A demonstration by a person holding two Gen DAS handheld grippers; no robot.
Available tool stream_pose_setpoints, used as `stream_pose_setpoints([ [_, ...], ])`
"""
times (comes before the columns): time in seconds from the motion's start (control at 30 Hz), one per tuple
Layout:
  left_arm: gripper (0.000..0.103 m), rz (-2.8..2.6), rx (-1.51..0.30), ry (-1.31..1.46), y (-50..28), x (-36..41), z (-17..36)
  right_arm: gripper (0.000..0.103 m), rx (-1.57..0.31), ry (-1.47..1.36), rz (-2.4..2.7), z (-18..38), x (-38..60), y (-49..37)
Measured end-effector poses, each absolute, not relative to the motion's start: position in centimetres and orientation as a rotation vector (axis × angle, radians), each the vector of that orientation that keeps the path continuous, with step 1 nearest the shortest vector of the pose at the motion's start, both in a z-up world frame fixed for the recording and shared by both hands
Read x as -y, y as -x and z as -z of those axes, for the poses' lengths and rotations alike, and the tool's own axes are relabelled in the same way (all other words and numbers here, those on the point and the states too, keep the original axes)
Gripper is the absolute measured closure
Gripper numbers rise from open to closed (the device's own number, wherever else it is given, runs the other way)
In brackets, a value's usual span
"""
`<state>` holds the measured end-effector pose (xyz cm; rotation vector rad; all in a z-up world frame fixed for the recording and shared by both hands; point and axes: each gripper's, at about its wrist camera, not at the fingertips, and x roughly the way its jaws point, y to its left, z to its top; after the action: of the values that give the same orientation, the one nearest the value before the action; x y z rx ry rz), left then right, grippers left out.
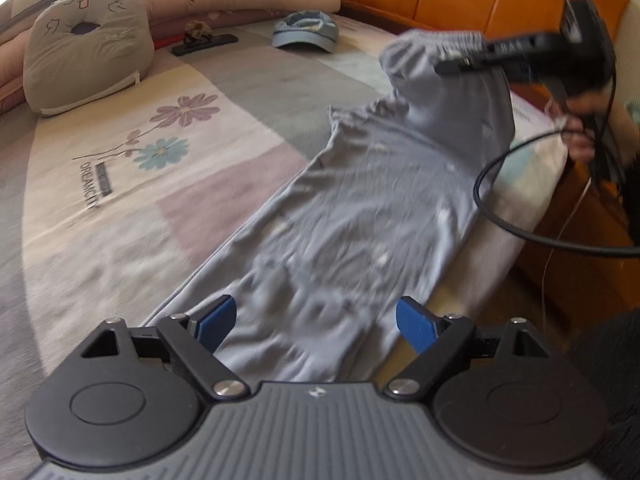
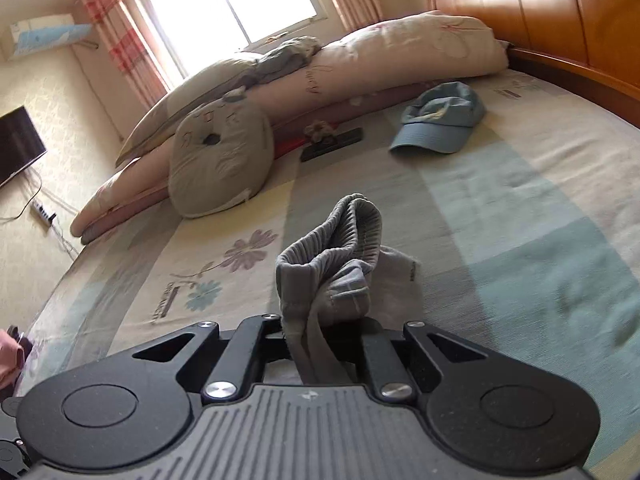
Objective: Fold clothes
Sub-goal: 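Lift the waistband with the right tool and fold it toward the cuffs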
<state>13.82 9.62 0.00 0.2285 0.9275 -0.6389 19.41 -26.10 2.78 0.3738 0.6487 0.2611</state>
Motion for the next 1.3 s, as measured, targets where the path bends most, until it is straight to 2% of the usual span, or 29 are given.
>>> stream_pose_setpoints([
  [0.87,0.016,0.466,-0.991,-0.139,-11.3,-18.1,1.7,0.092,-0.741,-0.110,-0.658,-3.9,6.9,-16.4],
  [1.3,0.016,0.381,-0.997,-0.083,-10.1,-19.7,2.0,0.092,-0.778,0.032,-0.815,-3.4,1.2,-15.4],
])
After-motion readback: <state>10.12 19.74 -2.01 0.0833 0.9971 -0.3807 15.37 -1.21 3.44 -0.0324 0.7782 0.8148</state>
